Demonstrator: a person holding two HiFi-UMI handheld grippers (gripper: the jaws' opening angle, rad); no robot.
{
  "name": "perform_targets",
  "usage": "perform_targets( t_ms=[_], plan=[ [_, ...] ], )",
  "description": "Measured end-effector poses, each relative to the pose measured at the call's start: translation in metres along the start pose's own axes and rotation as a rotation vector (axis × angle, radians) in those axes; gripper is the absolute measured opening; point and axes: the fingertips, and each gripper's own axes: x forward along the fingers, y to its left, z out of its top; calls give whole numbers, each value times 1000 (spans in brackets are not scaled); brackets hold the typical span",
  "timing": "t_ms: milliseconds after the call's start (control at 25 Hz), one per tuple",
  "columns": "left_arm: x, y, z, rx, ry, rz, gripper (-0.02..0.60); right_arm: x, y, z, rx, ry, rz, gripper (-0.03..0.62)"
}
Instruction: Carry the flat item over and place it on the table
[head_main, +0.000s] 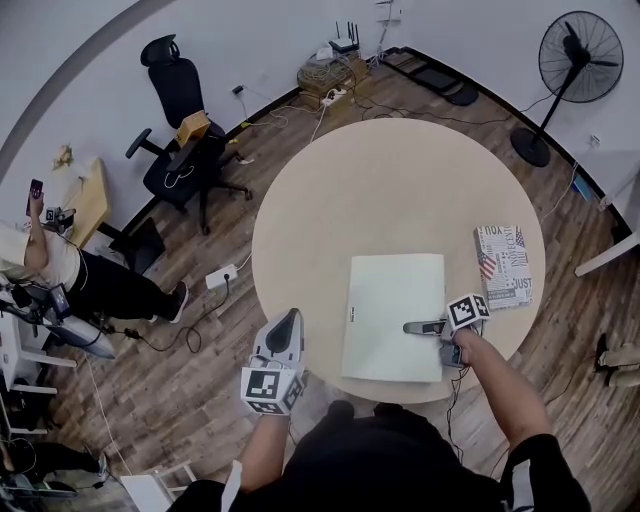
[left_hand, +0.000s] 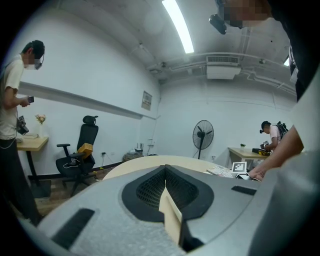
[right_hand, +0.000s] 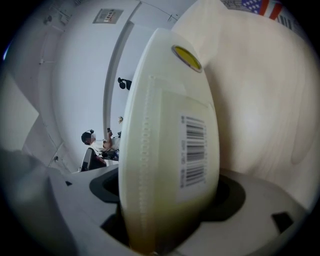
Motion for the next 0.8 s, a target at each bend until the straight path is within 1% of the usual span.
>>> perform_targets(
  t_ms=[120, 200, 320, 440, 520, 600, 640, 680, 800],
  plan=[
    [2, 1, 0, -4, -3, -14, 8, 0, -3, 8, 17, -21, -55, 398],
    [2, 1, 0, -5, -5, -24, 8, -4, -8, 14, 20, -43, -119, 413],
    [2, -1, -1, -4, -5, -39, 8, -14, -17, 22, -6, -78, -226, 431],
    [2, -3, -3, -9, -4, -51, 8, -24, -21, 28, -45, -115, -308, 439],
    [1, -4, -4, -11, -3, -58, 8, -31, -26, 31, -83, -139, -387, 442],
    [1, -4, -5, -13, -3, -65, 8, -39, -31, 35, -155, -156, -487, 442],
    [1, -4, -5, -14, -3, -69, 8, -42, -30, 37, -194, -161, -525, 442],
    [1, -4, -5, -14, -2, -72, 8, -43, -27, 38, -224, -165, -544, 442],
    [3, -5, -5, -16, -2, -81, 8, -46, -14, 43, -289, -187, -560, 441]
  ],
)
